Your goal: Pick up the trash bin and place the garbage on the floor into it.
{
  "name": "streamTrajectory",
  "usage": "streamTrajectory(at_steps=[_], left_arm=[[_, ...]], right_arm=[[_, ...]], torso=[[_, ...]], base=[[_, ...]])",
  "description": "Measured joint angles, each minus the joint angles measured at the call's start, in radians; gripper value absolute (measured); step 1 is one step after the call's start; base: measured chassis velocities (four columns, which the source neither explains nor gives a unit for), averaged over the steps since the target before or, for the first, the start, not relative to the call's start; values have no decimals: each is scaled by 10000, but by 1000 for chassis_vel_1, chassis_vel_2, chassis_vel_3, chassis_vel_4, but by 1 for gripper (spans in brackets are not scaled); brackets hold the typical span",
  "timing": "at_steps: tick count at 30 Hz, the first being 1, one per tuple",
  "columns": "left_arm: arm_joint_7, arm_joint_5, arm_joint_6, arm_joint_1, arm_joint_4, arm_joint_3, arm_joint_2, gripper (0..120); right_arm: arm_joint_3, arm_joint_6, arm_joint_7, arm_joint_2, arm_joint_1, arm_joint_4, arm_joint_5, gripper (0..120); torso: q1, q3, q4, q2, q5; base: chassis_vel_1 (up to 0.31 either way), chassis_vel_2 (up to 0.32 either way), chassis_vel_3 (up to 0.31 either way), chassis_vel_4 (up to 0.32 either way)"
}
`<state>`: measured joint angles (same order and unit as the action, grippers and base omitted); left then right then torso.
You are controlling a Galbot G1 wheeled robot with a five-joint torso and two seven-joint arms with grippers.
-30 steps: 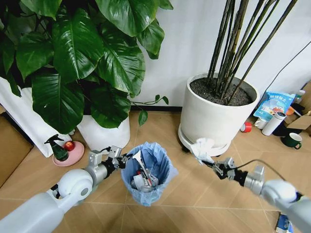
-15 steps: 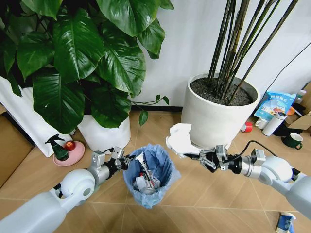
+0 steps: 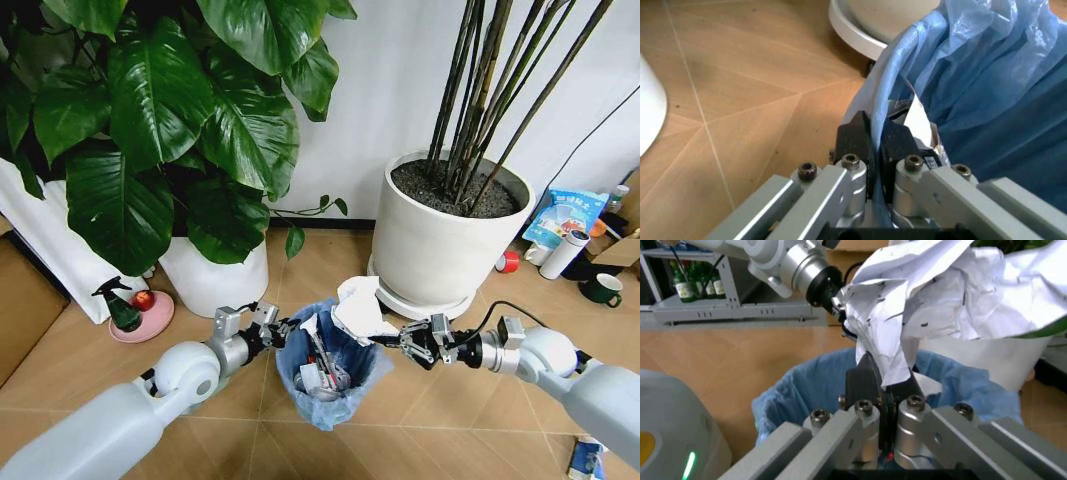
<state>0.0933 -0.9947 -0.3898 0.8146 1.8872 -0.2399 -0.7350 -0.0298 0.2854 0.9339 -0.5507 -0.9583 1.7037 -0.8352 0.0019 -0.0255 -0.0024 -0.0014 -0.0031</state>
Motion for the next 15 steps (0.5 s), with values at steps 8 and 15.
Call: streamTrajectory(at_steps=[8,15], left_arm=[[66,-34,-5,-241,-145,-244,-243,0],[114,-90,-24,-265,-107,-220,-159,0]], right_arm=[[-682,36,47,-390,322,-121,107,0],[-670,-100,64,-372,196,-38,271,16]], torso=[[0,0,2,-2,-1],[0,0,1,-2,3]], base=[[0,0,0,0],[0,0,0,0]])
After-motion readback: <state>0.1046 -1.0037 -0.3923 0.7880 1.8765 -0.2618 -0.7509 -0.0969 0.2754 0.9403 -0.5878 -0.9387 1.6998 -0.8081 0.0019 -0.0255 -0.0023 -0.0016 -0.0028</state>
